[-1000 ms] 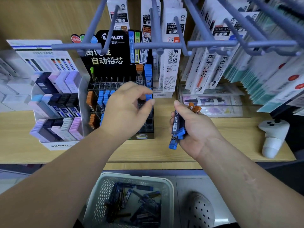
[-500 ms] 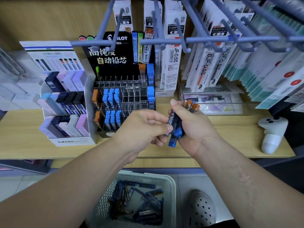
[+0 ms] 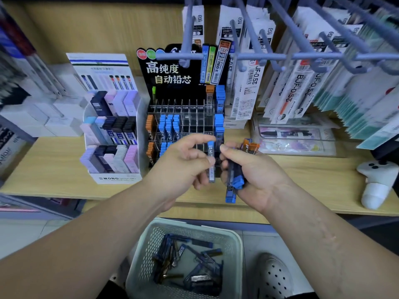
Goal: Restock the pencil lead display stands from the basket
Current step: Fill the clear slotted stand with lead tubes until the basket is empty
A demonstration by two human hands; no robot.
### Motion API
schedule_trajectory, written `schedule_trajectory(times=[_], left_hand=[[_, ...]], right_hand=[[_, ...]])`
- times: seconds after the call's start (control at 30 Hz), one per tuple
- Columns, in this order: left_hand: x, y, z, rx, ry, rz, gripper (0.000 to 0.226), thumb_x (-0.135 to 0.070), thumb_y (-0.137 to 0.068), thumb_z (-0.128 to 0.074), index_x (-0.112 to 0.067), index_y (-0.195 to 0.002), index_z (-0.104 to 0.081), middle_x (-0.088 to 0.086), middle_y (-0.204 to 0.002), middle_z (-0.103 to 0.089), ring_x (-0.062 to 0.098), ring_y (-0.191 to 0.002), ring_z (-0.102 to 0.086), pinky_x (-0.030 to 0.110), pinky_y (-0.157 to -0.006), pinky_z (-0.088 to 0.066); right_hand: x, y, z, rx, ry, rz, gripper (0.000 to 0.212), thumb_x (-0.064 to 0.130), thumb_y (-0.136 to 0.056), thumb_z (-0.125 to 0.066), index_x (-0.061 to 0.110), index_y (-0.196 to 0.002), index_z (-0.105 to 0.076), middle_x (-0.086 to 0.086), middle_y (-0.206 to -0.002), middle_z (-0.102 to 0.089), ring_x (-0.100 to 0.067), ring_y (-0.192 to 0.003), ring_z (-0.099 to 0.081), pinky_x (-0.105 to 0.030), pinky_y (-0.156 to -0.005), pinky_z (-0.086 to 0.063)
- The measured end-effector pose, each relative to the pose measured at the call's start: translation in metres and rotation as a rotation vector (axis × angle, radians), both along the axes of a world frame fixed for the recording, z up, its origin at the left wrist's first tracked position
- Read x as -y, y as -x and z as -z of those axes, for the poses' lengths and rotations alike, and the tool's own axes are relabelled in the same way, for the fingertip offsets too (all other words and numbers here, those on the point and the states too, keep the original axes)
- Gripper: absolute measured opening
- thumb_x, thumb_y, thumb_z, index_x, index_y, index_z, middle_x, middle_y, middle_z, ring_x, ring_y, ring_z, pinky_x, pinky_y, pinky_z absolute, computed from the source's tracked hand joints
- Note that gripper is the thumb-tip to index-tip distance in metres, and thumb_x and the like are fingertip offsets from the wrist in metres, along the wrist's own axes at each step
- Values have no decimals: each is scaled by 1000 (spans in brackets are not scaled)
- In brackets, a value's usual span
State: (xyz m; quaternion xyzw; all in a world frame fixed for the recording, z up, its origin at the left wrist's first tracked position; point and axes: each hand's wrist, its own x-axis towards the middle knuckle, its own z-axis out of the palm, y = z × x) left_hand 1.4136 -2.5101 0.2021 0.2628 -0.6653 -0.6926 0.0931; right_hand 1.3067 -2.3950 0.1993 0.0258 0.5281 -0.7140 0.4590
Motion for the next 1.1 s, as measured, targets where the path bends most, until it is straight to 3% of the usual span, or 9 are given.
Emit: schedule_trajectory(times=[0.13, 0.23, 0.33, 0.4, 0.5, 0.6, 0.77, 0.93, 1.1], left_hand=[[23, 2, -8, -119, 237, -286, 26, -4, -93, -65, -25, -108, -68, -3, -69, -62, 11, -52, -54, 24, -48, -43], [46, 6, -16, -214, 361, -396, 20, -3, -91, -68, -22, -99, -70, 7, -80, -63, 12, -55, -57, 18, -51, -45], [65, 11, -19, -243, 466, -403, 22, -7, -89, -72, -28, -90, -68, 9, -83, -66, 14, -58, -59, 21, -57, -49], [72, 17, -19, -228, 555, -356, 23, -8, -89, -73, -30, -87, -67, 1, -80, -67, 10, -58, -56, 21, -59, -49], [79, 27, -17, -163, 681, -274, 22, -7, -89, -71, -27, -86, -67, -18, -67, -60, 3, -48, -42, 12, -54, -40], [82, 34, -13, -100, 785, -251, 18, -8, -89, -72, -26, -88, -68, -19, -61, -56, 2, -44, -42, 7, -52, -35], [89, 37, -11, -50, 811, -253, 22, -11, -88, -74, -32, -87, -68, -15, -75, -62, 1, -45, -44, 7, -51, -36], [89, 39, -14, -33, 818, -290, 19, -11, -86, -77, -29, -87, -71, -27, -54, -58, -2, -43, -45, 4, -50, -33], [92, 39, -18, -22, 851, -253, 10, -11, -85, -77, -19, -92, -76, -31, -51, -55, -7, -46, -48, 4, -52, -35]], right_hand=[[4, -1, -2, 20, -24, 27, 12, 5, -90, -72, 16, -93, -67, -3, -69, -64, -11, -55, -55, -24, -47, -43], [4, 0, -2, 20, -32, 23, 11, 5, -90, -71, 16, -94, -68, -3, -70, -64, -11, -57, -55, -24, -47, -43], [3, 2, -2, 14, -51, 17, 11, 5, -91, -70, 16, -91, -68, -3, -71, -64, -12, -58, -55, -24, -47, -43], [2, 4, -1, 22, -53, 20, 11, 5, -91, -70, 16, -90, -68, -4, -73, -63, -13, -59, -55, -25, -47, -43], [2, 8, 0, 16, -60, 13, 12, 6, -90, -71, 17, -85, -69, -5, -75, -63, -13, -61, -54, -25, -47, -43], [1, 11, -1, 8, -69, 8, 15, 7, -90, -72, 18, -80, -69, -4, -74, -63, -13, -61, -54, -25, -47, -43], [0, 15, -3, 12, -61, 15, 12, 7, -89, -72, 17, -84, -69, -3, -72, -64, -13, -60, -54, -25, -49, -43], [0, 15, -3, 5, -55, 9, 13, 7, -89, -72, 18, -87, -67, -3, -72, -63, -13, -60, -54, -25, -50, -43], [-3, 15, -3, -7, -62, 7, 12, 6, -90, -72, 17, -89, -67, -3, -72, -63, -13, -60, -54, -25, -49, -43]])
